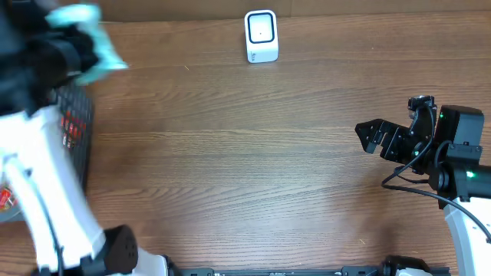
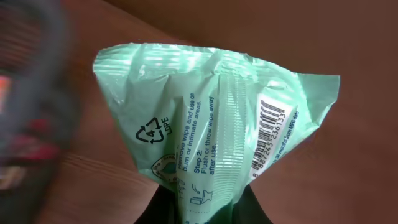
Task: Scan the item barcode
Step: 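Carry the green packet to the scanner and drop it on the table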
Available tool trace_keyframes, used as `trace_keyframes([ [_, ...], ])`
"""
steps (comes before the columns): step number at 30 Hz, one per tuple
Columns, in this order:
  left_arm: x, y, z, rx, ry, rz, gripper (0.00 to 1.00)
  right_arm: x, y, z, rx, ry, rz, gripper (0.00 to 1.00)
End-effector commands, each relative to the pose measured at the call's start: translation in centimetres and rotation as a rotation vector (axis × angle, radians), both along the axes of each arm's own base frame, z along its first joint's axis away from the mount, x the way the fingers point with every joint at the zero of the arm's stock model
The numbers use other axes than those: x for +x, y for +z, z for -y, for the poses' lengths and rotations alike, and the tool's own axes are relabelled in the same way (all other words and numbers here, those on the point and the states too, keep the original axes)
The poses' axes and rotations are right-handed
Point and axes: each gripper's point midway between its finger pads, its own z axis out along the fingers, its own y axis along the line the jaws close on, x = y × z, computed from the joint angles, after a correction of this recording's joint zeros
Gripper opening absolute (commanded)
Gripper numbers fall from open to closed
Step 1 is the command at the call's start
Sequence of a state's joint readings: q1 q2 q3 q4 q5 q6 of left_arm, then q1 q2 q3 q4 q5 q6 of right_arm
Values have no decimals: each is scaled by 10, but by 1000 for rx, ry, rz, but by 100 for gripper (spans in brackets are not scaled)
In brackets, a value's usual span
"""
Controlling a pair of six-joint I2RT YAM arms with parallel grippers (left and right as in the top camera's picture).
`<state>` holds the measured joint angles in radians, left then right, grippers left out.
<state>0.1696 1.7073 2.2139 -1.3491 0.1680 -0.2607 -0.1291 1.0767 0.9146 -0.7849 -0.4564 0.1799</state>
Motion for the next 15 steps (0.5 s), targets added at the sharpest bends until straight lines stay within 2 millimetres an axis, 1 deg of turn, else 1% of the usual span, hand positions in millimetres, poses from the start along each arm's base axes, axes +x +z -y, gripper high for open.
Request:
trace_keyframes([
  [1, 20, -86, 79, -53, -150, -210, 4, 6, 13, 1, -5, 2, 39, 100],
  [3, 23, -121, 122, -58, -224, -266, 5, 7, 12, 3, -19, -10, 40, 100],
  [4, 22, -143, 145, -61, -258, -302, 6, 7, 12, 4, -23, -13, 39, 100],
  [8, 10, -222, 211, -56, -335, -429, 6, 7, 11, 5, -28, -17, 37, 100],
  [9, 8, -235, 221, -55, -343, -447, 5, 7, 11, 5, -28, -17, 37, 100],
  [10, 6, -254, 234, -52, -356, -470, 5, 7, 11, 5, -28, -17, 38, 100],
  [12, 1, -285, 254, -46, -370, -509, 4, 7, 12, 5, -29, -17, 38, 100],
  [14, -5, -310, 266, -39, -358, -556, 4, 7, 11, 5, -29, -17, 38, 100],
  [15, -8, -319, 269, -41, -348, -577, 4, 7, 11, 5, -28, -17, 37, 100],
])
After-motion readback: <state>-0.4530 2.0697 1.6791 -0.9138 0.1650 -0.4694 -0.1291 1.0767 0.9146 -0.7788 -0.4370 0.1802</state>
